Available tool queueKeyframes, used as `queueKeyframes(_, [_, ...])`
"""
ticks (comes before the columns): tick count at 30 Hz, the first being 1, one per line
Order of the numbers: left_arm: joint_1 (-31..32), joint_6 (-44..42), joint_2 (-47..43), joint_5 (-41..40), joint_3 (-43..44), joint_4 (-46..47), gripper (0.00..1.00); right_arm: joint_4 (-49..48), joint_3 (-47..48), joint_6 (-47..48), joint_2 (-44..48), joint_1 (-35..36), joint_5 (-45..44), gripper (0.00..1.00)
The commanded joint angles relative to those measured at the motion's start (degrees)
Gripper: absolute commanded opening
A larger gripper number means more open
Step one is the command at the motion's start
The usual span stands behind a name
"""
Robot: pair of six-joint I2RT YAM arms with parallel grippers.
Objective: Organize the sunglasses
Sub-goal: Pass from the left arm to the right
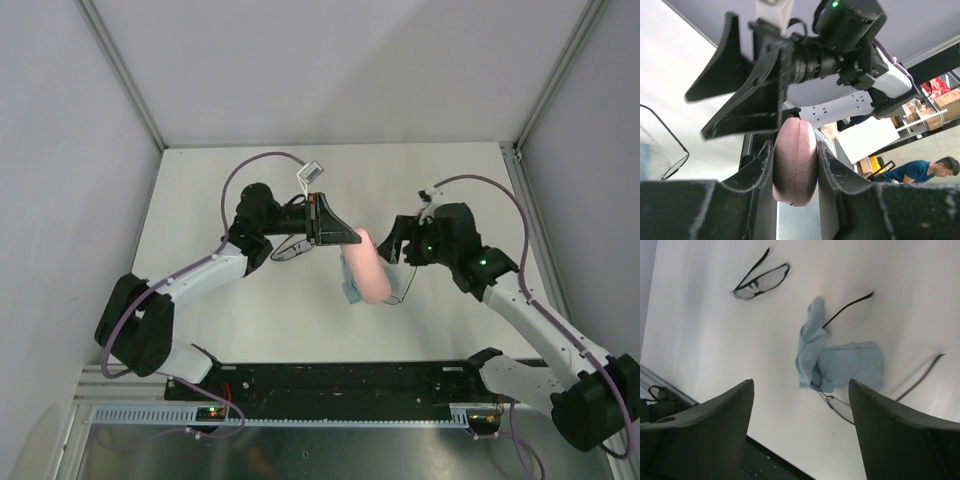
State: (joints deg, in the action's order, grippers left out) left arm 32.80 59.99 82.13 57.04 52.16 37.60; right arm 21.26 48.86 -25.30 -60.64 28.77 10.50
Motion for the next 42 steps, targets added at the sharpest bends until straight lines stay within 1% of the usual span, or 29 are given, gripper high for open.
queueKeyframes(1, [-1.85,-1.34,1.94,1.49,-0.51,2.68,0.00,1.90,0.51,1.87,5.46,-6.28,4.63,0.86])
queueKeyframes(3, [-2.32,-1.53,2.50,2.07,-0.27,2.75,0.00,2.38,0.42,2.48,7.45,-9.02,8.24,0.92])
queueKeyframes(6, [-2.85,-1.49,2.78,2.00,-0.13,2.81,0.00,0.99,-0.49,2.91,9.85,-12.00,16.43,0.98])
queueKeyframes(9, [-3.80,-1.03,3.02,0.21,-0.72,2.77,0.00,-3.05,-2.55,3.14,12.64,-11.58,23.18,0.99])
queueKeyframes(10, [-4.15,-0.23,3.20,-0.64,-1.26,2.71,0.00,-4.07,-2.99,3.63,13.31,-10.47,22.11,0.99])
queueKeyframes(11, [-4.67,0.52,3.52,-1.81,-1.71,2.59,0.00,-4.53,-3.12,4.75,13.77,-7.27,20.09,0.99])
queueKeyframes(12, [-4.98,1.47,4.11,-2.92,-2.11,2.18,0.00,-4.37,-3.09,5.71,13.96,-4.40,15.38,0.99])
queueKeyframes(14, [-5.47,2.71,5.61,-4.62,-2.67,1.50,0.00,-4.09,-2.83,7.46,12.78,3.88,7.48,0.99])
queueKeyframes(16, [-5.49,3.30,6.67,-6.07,-3.34,1.09,0.00,-4.68,-2.35,8.05,10.09,8.81,3.22,0.99])
queueKeyframes(19, [-5.38,3.02,6.94,-7.61,-4.15,0.36,0.00,-6.21,-1.11,8.21,5.99,13.72,-0.22,0.99])
queueKeyframes(21, [-5.38,2.11,6.67,-8.20,-4.45,-1.00,0.00,-6.33,0.14,8.92,3.85,17.16,-4.24,0.99])
queueKeyframes(24, [-5.37,0.85,6.29,-8.88,-4.66,-2.63,0.00,-4.27,3.17,10.12,-0.19,21.80,-13.85,0.99])
queueKeyframes(27, [-5.37,0.10,6.01,-8.97,-4.70,-3.56,0.00,-2.23,5.43,10.95,-3.29,24.66,-21.46,0.99])
queueKeyframes(30, [-5.37,-0.42,5.85,-9.10,-4.75,-4.08,0.00,-1.88,6.35,11.08,-5.08,26.05,-23.74,0.99])
queueKeyframes(32, [-5.33,-0.64,5.72,-9.22,-4.78,-4.33,0.00,-1.82,6.67,10.89,-5.78,26.72,-25.32,0.97])
queueKeyframes(36, [-5.17,-0.94,5.53,-9.28,-4.68,-4.74,0.00,-1.39,7.35,10.64,-6.57,27.18,-27.67,0.81])
queueKeyframes(40, [-4.91,-0.93,5.61,-8.94,-4.20,-4.85,0.00,-1.21,7.70,10.62,-7.37,27.13,-28.37,0.74])
queueKeyframes(42, [-4.86,-0.81,5.48,-8.78,-4.07,-4.87,0.00,-1.06,7.75,10.58,-7.86,27.26,-28.75,0.73])
